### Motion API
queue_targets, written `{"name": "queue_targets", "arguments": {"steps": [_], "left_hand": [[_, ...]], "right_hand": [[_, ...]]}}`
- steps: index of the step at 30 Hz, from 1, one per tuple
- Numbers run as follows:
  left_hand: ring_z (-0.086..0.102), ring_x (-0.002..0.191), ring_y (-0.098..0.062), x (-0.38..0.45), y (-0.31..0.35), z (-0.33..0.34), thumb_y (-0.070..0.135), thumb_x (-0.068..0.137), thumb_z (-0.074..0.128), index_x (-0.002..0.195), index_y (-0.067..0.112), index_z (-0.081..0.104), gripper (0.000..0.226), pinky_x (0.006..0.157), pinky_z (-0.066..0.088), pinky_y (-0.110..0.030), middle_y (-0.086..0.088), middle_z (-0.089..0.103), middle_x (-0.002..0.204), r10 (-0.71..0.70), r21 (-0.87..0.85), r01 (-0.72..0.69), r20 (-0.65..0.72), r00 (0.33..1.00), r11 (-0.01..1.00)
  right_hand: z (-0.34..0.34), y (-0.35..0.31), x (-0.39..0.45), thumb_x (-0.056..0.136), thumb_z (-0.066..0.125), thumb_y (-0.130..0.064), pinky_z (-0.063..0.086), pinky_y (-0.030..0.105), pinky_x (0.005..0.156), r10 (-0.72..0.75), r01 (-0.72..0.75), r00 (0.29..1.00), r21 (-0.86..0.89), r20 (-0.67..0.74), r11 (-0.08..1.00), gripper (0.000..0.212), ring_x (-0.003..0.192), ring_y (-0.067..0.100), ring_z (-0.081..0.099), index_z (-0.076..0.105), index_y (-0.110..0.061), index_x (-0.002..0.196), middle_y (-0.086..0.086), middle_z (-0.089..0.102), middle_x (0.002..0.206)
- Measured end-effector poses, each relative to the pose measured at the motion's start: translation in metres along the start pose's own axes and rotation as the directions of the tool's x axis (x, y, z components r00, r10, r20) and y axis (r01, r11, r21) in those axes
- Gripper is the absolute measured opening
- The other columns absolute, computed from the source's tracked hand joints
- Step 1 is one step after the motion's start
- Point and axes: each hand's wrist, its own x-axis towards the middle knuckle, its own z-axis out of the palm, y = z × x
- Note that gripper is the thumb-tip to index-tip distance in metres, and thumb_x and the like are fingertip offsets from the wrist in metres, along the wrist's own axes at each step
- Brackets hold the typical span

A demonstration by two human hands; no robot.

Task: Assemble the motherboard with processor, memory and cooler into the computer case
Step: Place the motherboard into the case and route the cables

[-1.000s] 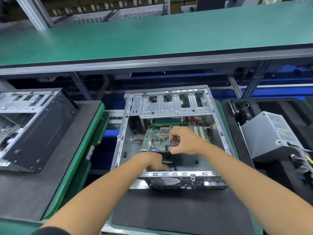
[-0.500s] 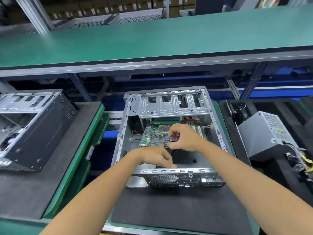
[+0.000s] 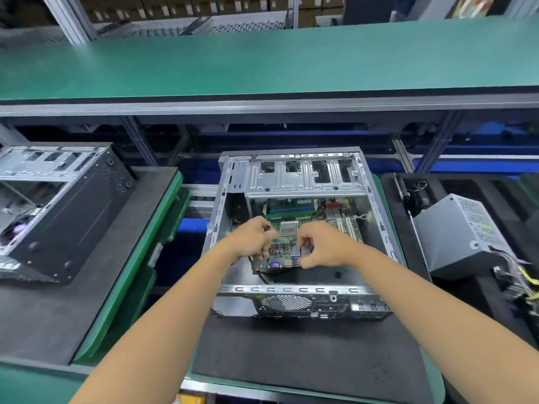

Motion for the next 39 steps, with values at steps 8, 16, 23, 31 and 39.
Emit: {"name": "queue_targets", "arguments": {"steps": [8, 16, 23, 31, 39], "left_hand": [[0.052, 0.056, -0.010, 0.018, -0.009, 0.007, 0.004, 0.089, 0.051, 0.095, 0.011, 0.061, 0.014, 0.052, 0.042, -0.020, -0.008, 0.068, 0.087, 0.036, 0.325, 0.004, -0.118, 0.992, 0.946], [0.057, 0.062, -0.015, 0.027, -0.018, 0.011, 0.000, 0.074, 0.063, 0.059, 0.011, 0.061, 0.019, 0.051, 0.042, -0.022, -0.007, 0.065, 0.074, 0.080, 0.551, -0.054, -0.024, 0.996, 0.833], [0.053, 0.042, 0.004, 0.028, -0.025, 0.016, 0.013, 0.078, 0.073, 0.080, 0.009, 0.073, 0.005, 0.041, 0.039, -0.015, 0.010, 0.065, 0.067, 0.026, 0.613, -0.127, 0.171, 0.985, 0.780], [0.055, 0.070, -0.009, 0.031, -0.023, 0.023, 0.008, 0.076, 0.073, 0.082, 0.016, 0.068, 0.012, 0.069, 0.043, -0.026, 0.009, 0.061, 0.070, 0.029, 0.598, -0.086, 0.105, 0.994, 0.797], [0.057, 0.066, -0.003, 0.033, -0.026, 0.026, 0.009, 0.077, 0.072, 0.083, 0.010, 0.073, 0.006, 0.055, 0.038, -0.007, 0.002, 0.071, 0.082, 0.108, 0.682, -0.192, 0.164, 0.981, 0.706]], "right_hand": [[0.003, 0.002, -0.001, 0.071, 0.077, -0.019, 0.050, 0.037, 0.064, 0.096, -0.053, 0.973, -0.201, 0.210, 0.978, 0.027, 0.072, 0.019, 0.053, 0.053, -0.015, 0.082, 0.008, 0.061, 0.085], [0.012, 0.014, 0.011, 0.070, 0.080, -0.021, 0.047, 0.032, 0.063, 0.148, -0.047, 0.939, -0.311, 0.311, 0.949, 0.030, 0.073, 0.018, 0.053, 0.054, -0.015, 0.083, 0.003, 0.059, 0.087], [0.015, 0.018, 0.013, 0.068, 0.081, -0.024, 0.039, 0.027, 0.054, 0.143, -0.024, 0.937, -0.350, 0.318, 0.936, 0.035, 0.069, 0.016, 0.050, 0.046, -0.021, 0.074, 0.003, 0.059, 0.088], [0.017, 0.019, 0.012, 0.067, 0.083, -0.026, 0.048, 0.037, 0.061, 0.116, 0.014, 0.944, -0.385, 0.310, 0.923, 0.036, 0.071, 0.019, 0.050, 0.048, -0.018, 0.074, 0.000, 0.039, 0.105], [0.016, 0.018, 0.012, 0.068, 0.083, -0.024, 0.042, 0.033, 0.054, 0.119, 0.017, 0.939, -0.391, 0.322, 0.920, 0.036, 0.066, 0.018, 0.047, 0.050, -0.015, 0.076, 0.000, 0.038, 0.105]]}}
